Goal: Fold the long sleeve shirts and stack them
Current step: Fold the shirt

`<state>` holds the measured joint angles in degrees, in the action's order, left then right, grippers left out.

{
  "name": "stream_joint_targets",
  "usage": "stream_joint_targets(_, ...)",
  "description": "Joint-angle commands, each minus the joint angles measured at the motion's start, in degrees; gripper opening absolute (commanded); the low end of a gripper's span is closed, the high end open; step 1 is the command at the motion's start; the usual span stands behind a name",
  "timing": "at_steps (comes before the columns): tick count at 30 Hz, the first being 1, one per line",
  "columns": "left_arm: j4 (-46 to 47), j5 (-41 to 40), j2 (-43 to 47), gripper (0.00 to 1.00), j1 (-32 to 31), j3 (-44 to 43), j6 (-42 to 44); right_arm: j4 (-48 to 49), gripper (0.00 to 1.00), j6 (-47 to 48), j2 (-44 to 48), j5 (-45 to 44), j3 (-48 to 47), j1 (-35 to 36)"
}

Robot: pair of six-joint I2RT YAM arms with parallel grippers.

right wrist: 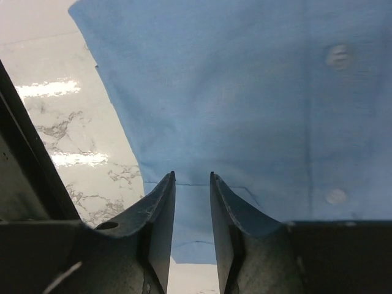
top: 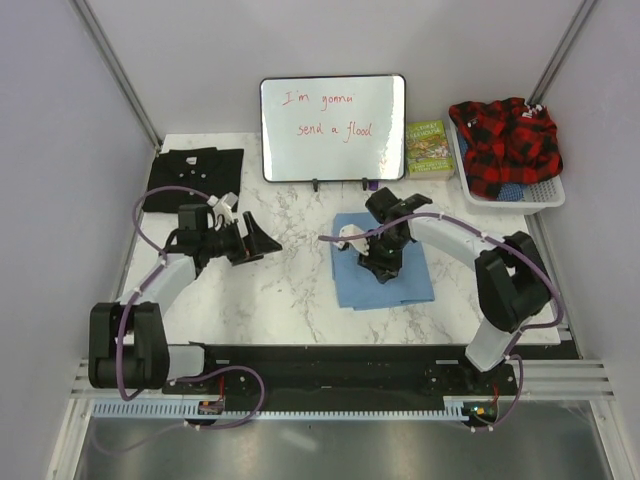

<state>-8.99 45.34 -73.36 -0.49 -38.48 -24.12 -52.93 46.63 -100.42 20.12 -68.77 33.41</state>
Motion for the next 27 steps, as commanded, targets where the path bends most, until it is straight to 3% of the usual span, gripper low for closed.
stream_joint_targets(1,12.03,3.87,-3.71,0.99,-0.39,2.00,-2.32,-0.17,0.38,-8.07,4.45,7.37,-6.80,-1.06)
stream_joint_targets(2,14.33,2.48,-4.07,0.99,-1.00,2.70,-7.73,1.32,0.38,-11.35,4.62,7.30,-6.55,-0.98)
stream_joint_targets(4,14.88,-5.73,-4.16,0.99,-5.82,2.80,-10.94,5.63,0.40,-19.17,4.36,5.90,-5.59,-1.33)
stream_joint_targets(7,17.08,-14.19,-6.17,0.99,-13.99,1.40,-15.25,8.45,0.40,-23.51,1.82,5.19,-6.98,-4.48)
stream_joint_targets(10,21.20,-17.03,-11.61,0.99,-20.06,0.34,-18.94,9.51,0.40,-28.16,-2.84,6.16,-11.27,-8.62)
stream_joint_targets(13,24.29,-17.13,-17.92,0.99,-22.80,-1.33,-21.40,9.51,0.40,-29.93,-6.53,3.88,-14.71,-11.25)
stream_joint_targets(15,25.86,-16.34,-21.28,0.93,-23.06,-3.08,-22.90,9.25,0.40,-29.24,-8.73,1.35,-15.77,-12.31)
stream_joint_targets(16,26.57,-15.21,-24.08,0.85,-23.24,-3.70,-23.25,9.16,0.40,-28.79,-9.26,0.72,-16.13,-12.49)
stream_joint_targets(22,31.39,-14.15,-32.10,0.72,-25.35,-6.78,-26.94,9.07,0.38,-28.09,-15.24,-0.08,-15.69,-12.58)
stream_joint_targets(27,32.11,-14.66,-37.11,0.69,-27.54,-8.80,-28.52,9.42,0.37,-27.74,-16.91,-0.08,-16.13,-12.58)
